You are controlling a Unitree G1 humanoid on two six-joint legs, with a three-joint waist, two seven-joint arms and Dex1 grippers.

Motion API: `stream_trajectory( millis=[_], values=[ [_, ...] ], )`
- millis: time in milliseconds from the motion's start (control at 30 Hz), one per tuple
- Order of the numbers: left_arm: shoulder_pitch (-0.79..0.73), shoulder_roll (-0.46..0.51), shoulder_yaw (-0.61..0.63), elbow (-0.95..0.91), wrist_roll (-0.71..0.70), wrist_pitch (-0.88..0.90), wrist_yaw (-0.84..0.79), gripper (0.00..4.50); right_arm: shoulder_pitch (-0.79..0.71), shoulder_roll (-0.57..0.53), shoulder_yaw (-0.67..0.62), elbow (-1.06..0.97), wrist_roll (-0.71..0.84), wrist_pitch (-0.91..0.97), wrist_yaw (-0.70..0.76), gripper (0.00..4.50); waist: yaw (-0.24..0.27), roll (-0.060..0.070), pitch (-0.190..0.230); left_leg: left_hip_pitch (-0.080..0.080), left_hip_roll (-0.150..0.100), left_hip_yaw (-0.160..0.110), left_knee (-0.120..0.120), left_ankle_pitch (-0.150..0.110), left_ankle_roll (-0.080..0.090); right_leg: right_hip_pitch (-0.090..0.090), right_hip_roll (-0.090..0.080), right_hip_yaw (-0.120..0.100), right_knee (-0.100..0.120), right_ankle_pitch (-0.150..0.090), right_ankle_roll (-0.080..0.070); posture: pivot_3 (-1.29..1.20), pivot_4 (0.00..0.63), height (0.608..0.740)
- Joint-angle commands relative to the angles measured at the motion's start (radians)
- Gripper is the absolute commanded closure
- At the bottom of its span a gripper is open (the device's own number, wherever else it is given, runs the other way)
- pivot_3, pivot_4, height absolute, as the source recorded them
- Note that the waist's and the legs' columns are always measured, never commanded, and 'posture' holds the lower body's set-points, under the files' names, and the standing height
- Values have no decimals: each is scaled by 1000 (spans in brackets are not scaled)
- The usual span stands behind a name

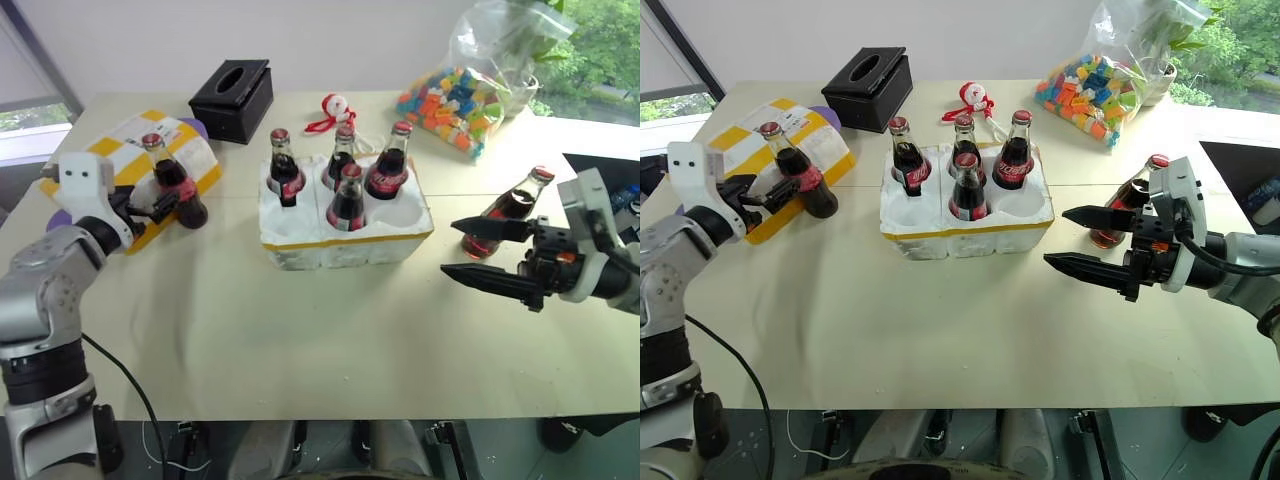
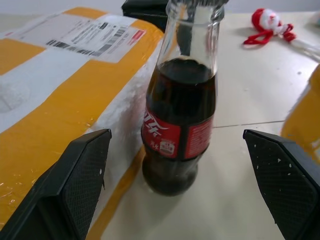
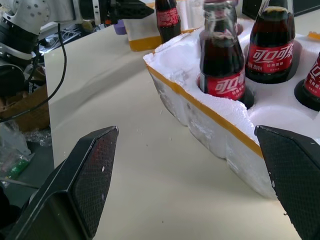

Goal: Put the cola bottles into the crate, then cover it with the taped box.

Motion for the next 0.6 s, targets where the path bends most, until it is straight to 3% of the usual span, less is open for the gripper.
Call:
stream_trajectory(
  millis=[33,600],
  values=[
    [-42,-12,-15,41,15,-44,23,84,-6,-14,-35,-16,9,2,-6,0,-1,0,0,0,0,0,0,0,0,0,0,0,0,0,0,0,150,732],
    [-211,-31,-164,460,106,-347,-85,84,22,2,-70,-49,41,22,-46,0,-1,0,0,0,0,0,0,1,1,0,0,0,0,0,0,0,150,732]
  ],
)
